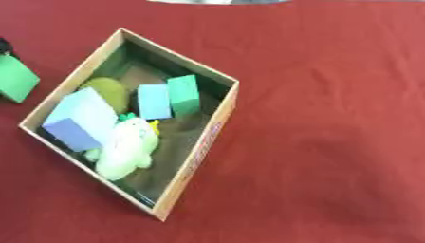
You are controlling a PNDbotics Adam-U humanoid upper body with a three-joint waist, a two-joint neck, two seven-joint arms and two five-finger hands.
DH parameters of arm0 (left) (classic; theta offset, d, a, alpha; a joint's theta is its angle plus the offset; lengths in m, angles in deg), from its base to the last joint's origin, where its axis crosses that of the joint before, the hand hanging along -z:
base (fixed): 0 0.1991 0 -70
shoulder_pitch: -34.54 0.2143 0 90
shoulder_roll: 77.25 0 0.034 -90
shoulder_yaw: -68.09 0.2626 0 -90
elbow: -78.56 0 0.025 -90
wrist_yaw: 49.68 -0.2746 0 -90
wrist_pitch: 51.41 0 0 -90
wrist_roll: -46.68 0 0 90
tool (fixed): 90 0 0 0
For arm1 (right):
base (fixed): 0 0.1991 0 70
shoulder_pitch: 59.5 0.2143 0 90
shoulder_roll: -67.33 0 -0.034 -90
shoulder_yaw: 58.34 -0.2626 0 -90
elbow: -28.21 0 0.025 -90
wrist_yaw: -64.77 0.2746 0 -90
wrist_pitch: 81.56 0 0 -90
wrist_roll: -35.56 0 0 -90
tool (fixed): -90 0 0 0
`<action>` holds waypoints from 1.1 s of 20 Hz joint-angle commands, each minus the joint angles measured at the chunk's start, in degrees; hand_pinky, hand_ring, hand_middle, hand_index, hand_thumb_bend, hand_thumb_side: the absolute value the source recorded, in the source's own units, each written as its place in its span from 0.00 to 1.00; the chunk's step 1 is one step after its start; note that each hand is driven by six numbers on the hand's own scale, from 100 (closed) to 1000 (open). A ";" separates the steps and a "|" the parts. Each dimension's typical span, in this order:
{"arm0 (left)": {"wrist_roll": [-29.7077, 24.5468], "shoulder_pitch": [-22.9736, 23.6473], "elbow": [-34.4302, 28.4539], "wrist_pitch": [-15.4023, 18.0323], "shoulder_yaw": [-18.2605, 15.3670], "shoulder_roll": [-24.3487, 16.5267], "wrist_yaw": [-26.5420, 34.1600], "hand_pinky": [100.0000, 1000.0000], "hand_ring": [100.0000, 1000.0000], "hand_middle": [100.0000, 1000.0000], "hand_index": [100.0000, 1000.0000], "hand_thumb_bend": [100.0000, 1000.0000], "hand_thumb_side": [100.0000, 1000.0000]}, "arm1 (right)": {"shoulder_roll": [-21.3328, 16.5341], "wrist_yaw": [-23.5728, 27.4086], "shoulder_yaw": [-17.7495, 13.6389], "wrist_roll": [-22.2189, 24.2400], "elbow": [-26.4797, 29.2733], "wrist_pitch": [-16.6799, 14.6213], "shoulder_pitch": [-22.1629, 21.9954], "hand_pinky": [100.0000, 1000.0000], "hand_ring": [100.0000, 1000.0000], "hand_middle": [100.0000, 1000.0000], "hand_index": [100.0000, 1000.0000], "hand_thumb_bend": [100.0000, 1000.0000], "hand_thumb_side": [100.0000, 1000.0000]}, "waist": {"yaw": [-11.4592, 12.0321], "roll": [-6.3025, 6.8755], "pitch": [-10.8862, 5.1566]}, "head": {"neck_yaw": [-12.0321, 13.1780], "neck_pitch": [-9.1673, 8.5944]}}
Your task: Pick up objects on the table and place them in the box.
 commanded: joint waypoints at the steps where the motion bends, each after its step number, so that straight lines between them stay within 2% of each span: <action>1: -3.57 -1.19 -1.29 1.96 -0.17 -1.39 2.12 0.78 0.68 0.43 0.64 0.28 0.00 | -0.86 -0.34 -0.54 -0.11 0.87 0.37 -0.24 0.99 1.00 0.51 0.80 0.00 0.41 | 0.16 0.67 -1.13 | -0.21 -0.06; 11: -5.95 -1.25 -2.53 0.77 -0.27 -1.79 4.41 0.77 0.68 0.43 0.63 0.29 0.00 | -0.85 -0.50 -0.50 -0.07 0.87 0.60 -0.48 0.99 1.00 0.51 0.80 0.00 0.41 | 0.35 0.70 -1.40 | -0.43 0.16; 12: -5.97 -1.44 -2.72 0.63 -0.44 -2.06 4.43 0.77 0.66 0.44 0.61 0.43 0.00 | -0.90 -0.54 -0.48 -0.04 0.87 0.70 -0.59 1.00 1.00 0.51 0.80 0.00 0.41 | 0.62 0.83 -1.67 | -0.63 0.37; 14: -6.26 -1.77 -3.58 0.35 -0.59 -2.93 5.26 0.76 0.66 0.43 0.60 0.40 0.00 | -1.01 -0.61 -0.49 0.01 0.87 1.06 -1.25 1.00 1.00 0.51 0.80 0.00 0.41 | 1.43 0.87 -2.65 | -1.25 1.15; 17: -6.90 -2.22 -4.82 0.10 -0.65 -3.17 7.50 0.76 0.65 0.43 0.61 0.35 0.00 | -1.15 -0.56 -0.54 -0.04 0.87 1.06 -1.64 1.00 1.00 0.51 0.80 0.00 0.41 | 1.84 0.82 -3.24 | -1.53 1.51; 22: -9.27 -2.32 -6.76 -0.83 -0.41 -3.68 10.90 0.77 0.68 0.48 0.66 0.42 0.03 | -1.15 -0.46 -0.44 0.17 0.87 1.27 -1.85 1.00 1.00 0.51 0.80 0.00 0.41 | 2.15 0.79 -3.75 | -1.68 1.67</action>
